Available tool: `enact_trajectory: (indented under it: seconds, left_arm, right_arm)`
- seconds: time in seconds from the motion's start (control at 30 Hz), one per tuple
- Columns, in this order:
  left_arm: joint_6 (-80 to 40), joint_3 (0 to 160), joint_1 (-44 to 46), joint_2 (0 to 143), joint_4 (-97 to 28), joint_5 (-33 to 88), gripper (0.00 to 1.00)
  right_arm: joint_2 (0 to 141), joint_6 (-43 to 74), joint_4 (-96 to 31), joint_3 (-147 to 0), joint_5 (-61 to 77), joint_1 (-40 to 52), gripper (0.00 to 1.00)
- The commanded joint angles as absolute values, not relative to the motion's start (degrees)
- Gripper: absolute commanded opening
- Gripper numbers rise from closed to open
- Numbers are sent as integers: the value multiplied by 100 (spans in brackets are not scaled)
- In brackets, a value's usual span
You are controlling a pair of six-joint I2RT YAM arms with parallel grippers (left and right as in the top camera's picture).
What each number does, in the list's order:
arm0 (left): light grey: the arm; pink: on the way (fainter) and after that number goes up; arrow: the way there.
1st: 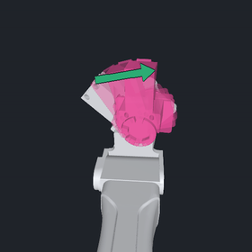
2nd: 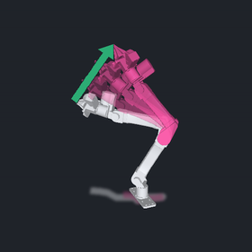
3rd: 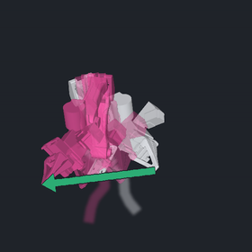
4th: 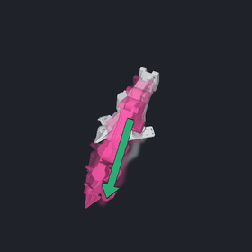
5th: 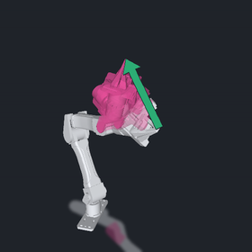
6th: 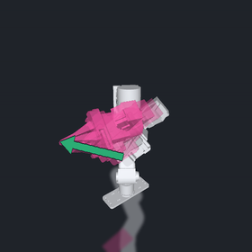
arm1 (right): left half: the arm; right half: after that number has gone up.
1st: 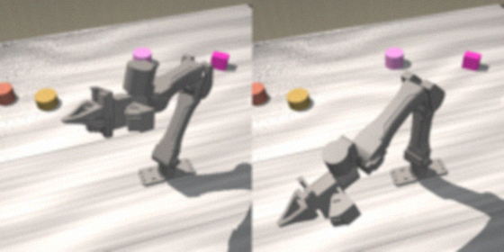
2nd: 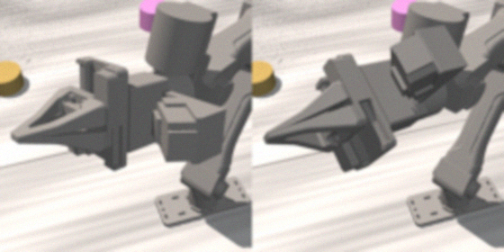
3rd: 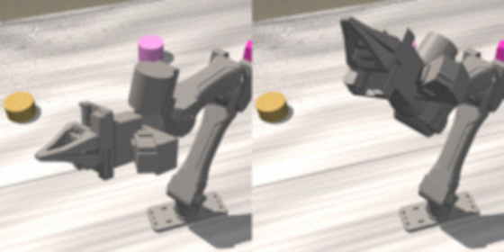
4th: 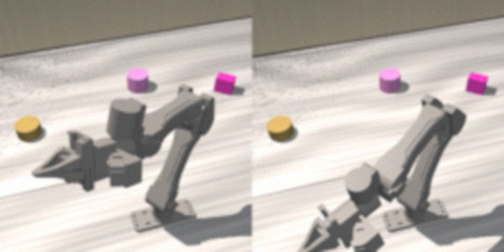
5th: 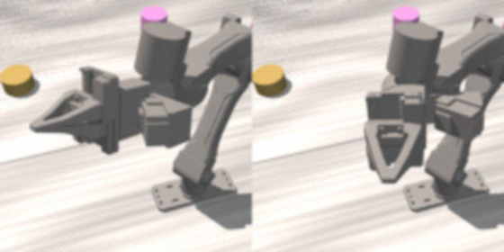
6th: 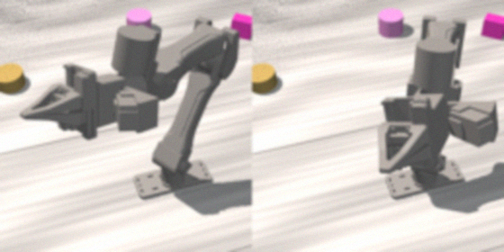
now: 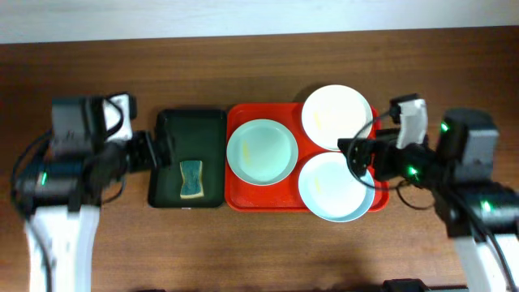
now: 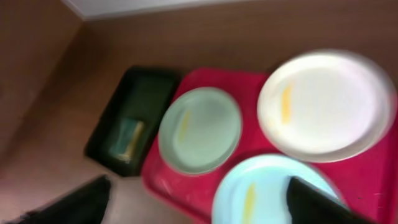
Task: Clean dirty plates on tray and stack at the side
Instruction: 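Move left gripper to the sponge and right gripper to the pale green plate rim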
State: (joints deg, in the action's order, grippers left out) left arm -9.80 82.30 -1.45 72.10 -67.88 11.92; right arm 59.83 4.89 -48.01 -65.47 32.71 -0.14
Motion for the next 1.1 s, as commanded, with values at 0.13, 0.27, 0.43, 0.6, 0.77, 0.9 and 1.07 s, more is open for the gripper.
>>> enact_trajectory:
  seconds: [0.13, 0.27, 0.43, 0.6, 0.77, 0.9, 1.07]
  left_arm:
    - [-845, 8342, -121, 8547, -7264, 1717, 86]
    - [-845, 8342, -110, 8967, -7269, 1525, 22]
    - [-847, 8335, -5, 9198, -7266, 1227, 17]
    - [-856, 8329, 368, 9260, -7269, 775, 28]
    - [-976, 8307, 764, 9268, -7284, 484, 39]
    - [-974, 8182, 825, 9268, -7288, 482, 40]
    - [-974, 7953, 825, 9268, -7175, 464, 44]
  right_arm:
    - [7358, 506, -5019, -6632, 3597, -38, 46]
    - [8128, 672, -5120, -6632, 3194, 21, 49]
    - [8932, 915, -4613, -6632, 2344, 491, 53]
    - [9570, 952, -3795, -6632, 1824, 1017, 53]
    - [10106, 952, -3092, -6632, 1599, 1459, 48]
    - [10425, 950, -2770, -6632, 1168, 1702, 45]
    - [10628, 954, -2661, -6630, 1153, 1774, 27]
